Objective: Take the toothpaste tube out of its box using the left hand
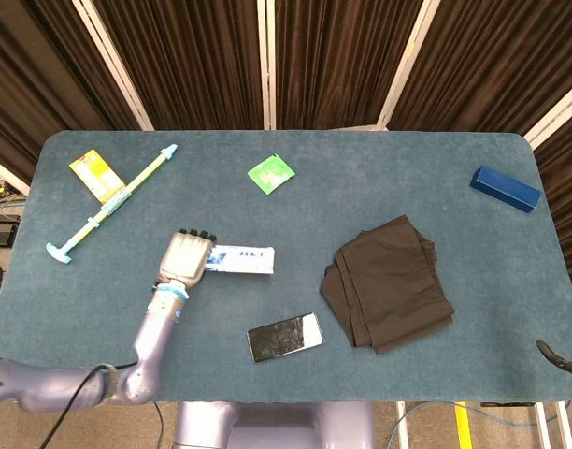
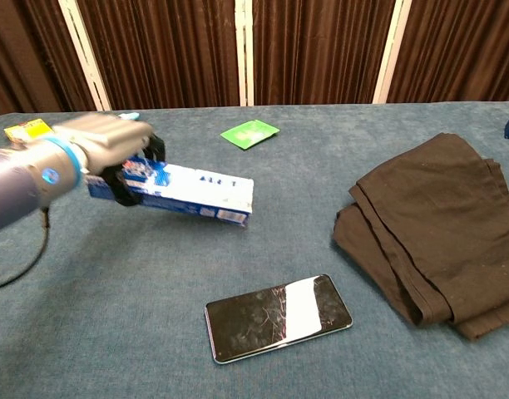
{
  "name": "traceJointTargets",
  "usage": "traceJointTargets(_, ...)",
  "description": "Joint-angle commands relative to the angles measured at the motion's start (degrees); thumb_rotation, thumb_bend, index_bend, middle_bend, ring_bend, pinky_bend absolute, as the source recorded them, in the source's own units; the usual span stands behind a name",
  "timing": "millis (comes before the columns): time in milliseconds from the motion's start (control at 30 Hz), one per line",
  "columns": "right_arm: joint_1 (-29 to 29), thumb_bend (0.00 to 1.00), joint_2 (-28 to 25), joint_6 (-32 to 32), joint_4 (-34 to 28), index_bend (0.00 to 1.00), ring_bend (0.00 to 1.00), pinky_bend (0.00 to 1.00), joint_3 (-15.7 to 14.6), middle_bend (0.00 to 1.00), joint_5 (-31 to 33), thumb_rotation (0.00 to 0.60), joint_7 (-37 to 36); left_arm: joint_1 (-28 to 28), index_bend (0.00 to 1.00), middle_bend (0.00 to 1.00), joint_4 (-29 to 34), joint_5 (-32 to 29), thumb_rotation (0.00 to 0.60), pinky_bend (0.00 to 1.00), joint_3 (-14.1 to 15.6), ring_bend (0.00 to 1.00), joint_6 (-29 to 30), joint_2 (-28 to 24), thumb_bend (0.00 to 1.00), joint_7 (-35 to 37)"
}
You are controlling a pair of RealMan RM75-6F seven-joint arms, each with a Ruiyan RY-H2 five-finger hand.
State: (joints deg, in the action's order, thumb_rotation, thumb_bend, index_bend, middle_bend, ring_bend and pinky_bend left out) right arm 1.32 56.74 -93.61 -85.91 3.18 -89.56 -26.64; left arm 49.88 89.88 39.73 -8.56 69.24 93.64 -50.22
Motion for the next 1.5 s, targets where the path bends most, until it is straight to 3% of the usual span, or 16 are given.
traceJointTargets(33,0.0,0.07,0.1,-0.1,-0.3,0.12,0.00,0.00,-0.1,0.00,-0.3,0.600,0.9,-2.0,0.47,0.34,2.1,3.3,0.600,0.37,0.9,0.33,1.0,-3.0,0.40,3.3)
traceJointTargets(433,0.1,0.07,0.7,-0.6,-1.5,0.12,0.00,0.00,-0.5,0.00,-1.5,0.600,4.5,-7.6,0.50,0.36,4.4,14.9,0.600,0.38,1.6,0.35,3.5,-11.1,0.40,16.6)
traceJointTargets(567,0.1,0.07,0.7,-0.5,-1.8,0.12,0.00,0.00,-0.5,0.00,-1.5,0.600,5.0,-7.8,0.49,0.36,5.7,17.9,0.600,0.38,1.6,0.35,2.6,-15.2,0.40,18.1)
traceJointTargets(967,0.3,0.07,0.9,-0.9,-2.0,0.12,0.00,0.00,-0.3,0.00,-1.4,0.600,6.7,-4.6,0.48,0.34,14.2,23.7,0.600,0.37,2.8,0.35,-3.9,-33.1,0.40,8.7)
traceJointTargets(1200,0.4,0.07,1.1,-1.1,-2.2,0.12,0.00,0.00,-0.2,0.00,-1.3,0.600,7.5,-4.1,0.47,0.33,14.9,28.7,0.600,0.36,3.6,0.34,-3.2,-36.8,0.40,3.4)
traceJointTargets(1500,0.5,0.07,1.2,-1.4,-2.4,0.12,0.00,0.00,-0.2,0.00,-1.5,0.600,8.4,-5.0,0.46,0.32,14.1,32.9,0.600,0.35,3.6,0.34,-0.4,-37.2,0.40,0.1)
